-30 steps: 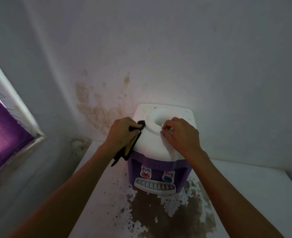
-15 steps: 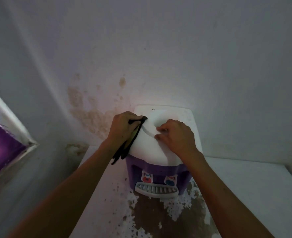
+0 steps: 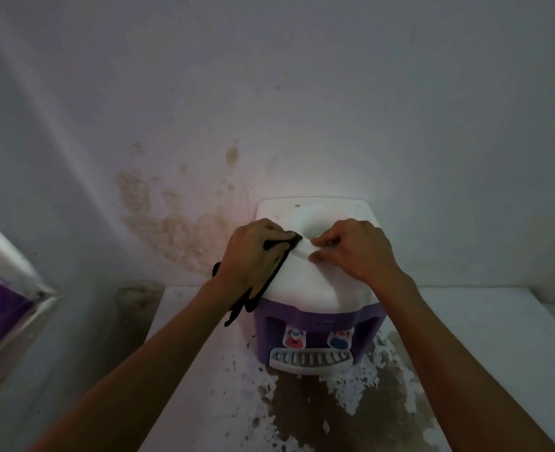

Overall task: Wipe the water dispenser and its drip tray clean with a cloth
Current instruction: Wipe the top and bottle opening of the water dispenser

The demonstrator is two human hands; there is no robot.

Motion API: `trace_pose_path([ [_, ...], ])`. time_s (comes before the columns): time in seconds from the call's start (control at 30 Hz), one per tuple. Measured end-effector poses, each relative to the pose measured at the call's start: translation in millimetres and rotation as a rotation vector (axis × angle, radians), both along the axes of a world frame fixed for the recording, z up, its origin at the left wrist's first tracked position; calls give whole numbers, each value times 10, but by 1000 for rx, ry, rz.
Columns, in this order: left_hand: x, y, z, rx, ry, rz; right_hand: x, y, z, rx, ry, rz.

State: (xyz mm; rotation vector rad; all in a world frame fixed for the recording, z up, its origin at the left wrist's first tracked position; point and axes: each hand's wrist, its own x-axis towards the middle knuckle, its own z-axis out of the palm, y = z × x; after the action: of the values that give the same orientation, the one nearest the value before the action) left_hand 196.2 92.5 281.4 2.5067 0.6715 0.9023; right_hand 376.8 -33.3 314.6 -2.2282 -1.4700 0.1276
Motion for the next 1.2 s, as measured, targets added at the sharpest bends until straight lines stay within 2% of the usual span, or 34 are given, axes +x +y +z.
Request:
trace_pose_path([
  [0.23,154,472,39,-207,17,163,-26,-20,23,-16,70,-36],
  [0.37,67,423,74,-215,86,143,-8,10,57,-54,111,-57],
  [0.53,-195,208,36,-229,87,31,21,104,146,-122,105,-57],
  [0.9,65,451,4,-347,-12,256,11,143,180,-150,101,-51],
  [1.07,28,380,55,-246,136,225,11,122,177,-155,116,-64],
  [1.2,-156,154,101,-234,176,81,-5,138,161,-142,118,-65],
])
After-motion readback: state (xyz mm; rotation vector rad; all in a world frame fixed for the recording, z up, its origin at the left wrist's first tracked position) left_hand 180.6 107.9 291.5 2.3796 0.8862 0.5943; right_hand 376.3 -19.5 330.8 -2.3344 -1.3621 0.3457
